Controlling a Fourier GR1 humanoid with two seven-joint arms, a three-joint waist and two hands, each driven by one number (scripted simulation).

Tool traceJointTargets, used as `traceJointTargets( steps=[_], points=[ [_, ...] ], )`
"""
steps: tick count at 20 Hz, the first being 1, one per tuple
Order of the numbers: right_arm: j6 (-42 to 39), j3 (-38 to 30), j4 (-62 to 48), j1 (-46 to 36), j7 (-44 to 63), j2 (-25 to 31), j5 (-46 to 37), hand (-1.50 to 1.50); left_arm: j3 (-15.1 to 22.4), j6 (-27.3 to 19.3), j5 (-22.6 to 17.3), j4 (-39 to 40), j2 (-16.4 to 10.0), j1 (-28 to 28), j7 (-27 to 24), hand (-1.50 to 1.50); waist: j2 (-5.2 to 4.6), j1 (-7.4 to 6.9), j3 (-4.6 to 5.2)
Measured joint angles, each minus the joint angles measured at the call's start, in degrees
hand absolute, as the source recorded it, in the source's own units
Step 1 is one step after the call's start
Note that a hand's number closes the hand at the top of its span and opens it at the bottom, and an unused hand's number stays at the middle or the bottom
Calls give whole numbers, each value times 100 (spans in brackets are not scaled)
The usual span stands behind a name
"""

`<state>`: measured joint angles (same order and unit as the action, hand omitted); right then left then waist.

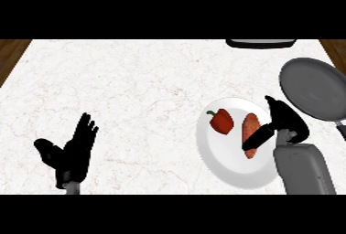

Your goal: Pick the sweet potato from the plate and place it in the pan

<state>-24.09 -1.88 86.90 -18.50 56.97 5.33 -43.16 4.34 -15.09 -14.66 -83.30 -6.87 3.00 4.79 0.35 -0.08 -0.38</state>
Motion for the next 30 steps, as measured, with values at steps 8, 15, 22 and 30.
traceJointTargets(
  steps=[8, 15, 22, 30],
  points=[
    [290, 97, -29, 225, -226, -63, -371, -150, -31, 87, 55, -261, 18, 156, 166, 0, -14, -7, 15],
    [475, 38, -416, 228, -372, -110, -505, 150, -130, 226, 72, -106, 57, 113, 108, 0, -3, -12, 1],
    [1032, 304, -859, 285, -1207, 31, -820, 150, -175, 210, 153, -100, 139, 113, 57, 0, 25, -9, 32],
    [1105, 714, -808, 389, -1807, 119, -1003, 150, -285, 334, 120, -185, 101, 179, 174, 0, 34, 1, 57]
  ],
)
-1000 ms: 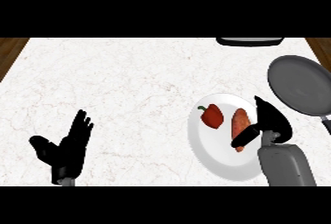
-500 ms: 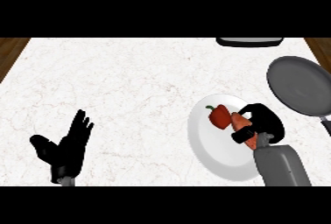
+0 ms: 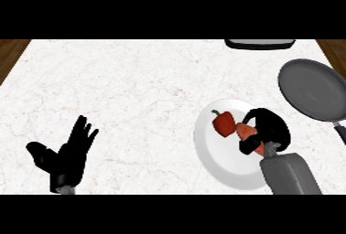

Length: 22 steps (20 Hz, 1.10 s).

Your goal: Pick the sweet potato from the plate and place it in the pan

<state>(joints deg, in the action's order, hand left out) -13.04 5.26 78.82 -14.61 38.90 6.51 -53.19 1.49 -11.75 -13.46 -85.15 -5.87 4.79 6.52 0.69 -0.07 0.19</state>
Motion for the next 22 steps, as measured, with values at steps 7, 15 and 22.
traceJointTargets(
  steps=[7, 15, 22],
  points=[
    [-388, 1276, 521, 293, -1557, 424, -249, 150, 14, -41, 47, 43, 53, -27, -32, 0, -10, 4, -25],
    [470, 1537, 1882, 609, -1935, 792, -893, 150, 14, -96, 102, 7, 114, 29, -59, 0, -9, 75, -50],
    [649, 955, 3475, 768, -1461, 859, -923, 150, -36, -40, 86, 55, 88, -17, -45, 0, -15, 83, -53]
  ],
)
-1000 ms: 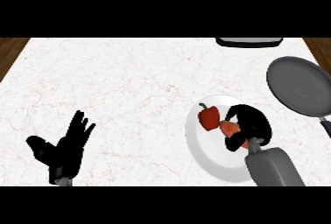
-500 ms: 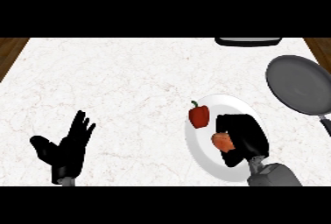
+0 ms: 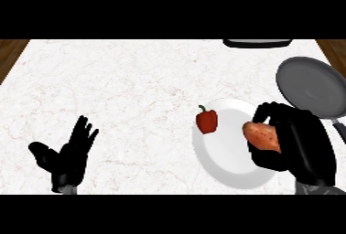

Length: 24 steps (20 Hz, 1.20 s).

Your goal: Pick the sweet potato from the plate and place it in the pan

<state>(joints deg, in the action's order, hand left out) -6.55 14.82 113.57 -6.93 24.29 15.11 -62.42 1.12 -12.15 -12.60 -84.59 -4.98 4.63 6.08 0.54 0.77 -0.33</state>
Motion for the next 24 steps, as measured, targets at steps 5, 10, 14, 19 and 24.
traceJointTargets(
  steps=[5, 10, 14, 19, 24],
  points=[
    [-233, -624, 131, -313, 234, -70, 263, 150, -31, 29, 26, 49, 11, -69, -24, 0, -17, -63, 1],
    [-255, -1482, -371, -777, 0, 15, 864, 150, 56, 28, 91, -97, 57, -27, 56, 0, -32, -91, 9],
    [112, -2031, -1325, -1169, -519, 178, 1096, 150, 25, 73, 82, -67, 41, -44, 92, 0, -43, -121, 7],
    [900, -2499, -2927, -1734, -1253, 473, 969, 150, 21, 91, 95, -80, 60, -39, 72, 0, -60, -168, 6],
    [1631, -2978, -4767, -2403, -2153, 887, 1007, 150, 20, 147, 109, 24, 63, -115, 38, 0, -84, -227, -3]
  ],
)
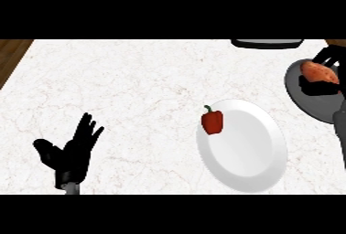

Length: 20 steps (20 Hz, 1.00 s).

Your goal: Pick the sweet potato from the plate and place it in the pan

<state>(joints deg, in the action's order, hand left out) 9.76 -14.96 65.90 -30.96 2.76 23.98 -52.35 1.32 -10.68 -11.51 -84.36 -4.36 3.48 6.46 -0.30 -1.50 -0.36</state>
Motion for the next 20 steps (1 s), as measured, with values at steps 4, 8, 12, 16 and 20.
traceJointTargets(
  steps=[4, 8, 12, 16, 20],
  points=[
    [441, -423, -1473, -565, -702, 292, 210, 150, 59, -19, 49, -2, 54, -66, -9, 0, -38, -95, -8],
    [795, -725, -2666, -974, -1335, 566, 330, 150, 37, 65, 8, 41, 14, -166, 35, 0, -80, -181, -16],
    [859, -679, -3555, -1168, -1165, 876, -29, -150, 143, 60, 41, -4, 82, -238, 78, 0, -143, -304, -13],
    [854, -732, -4233, -1358, -1377, 979, -69, -150, 231, 3, 132, -8, 137, -287, 90, 0, -179, -371, -27],
    [912, -944, -4597, -1582, -1811, 1024, 123, -150, 177, 41, 85, 17, 111, -316, 101, 0, -186, -381, -33]
  ],
)
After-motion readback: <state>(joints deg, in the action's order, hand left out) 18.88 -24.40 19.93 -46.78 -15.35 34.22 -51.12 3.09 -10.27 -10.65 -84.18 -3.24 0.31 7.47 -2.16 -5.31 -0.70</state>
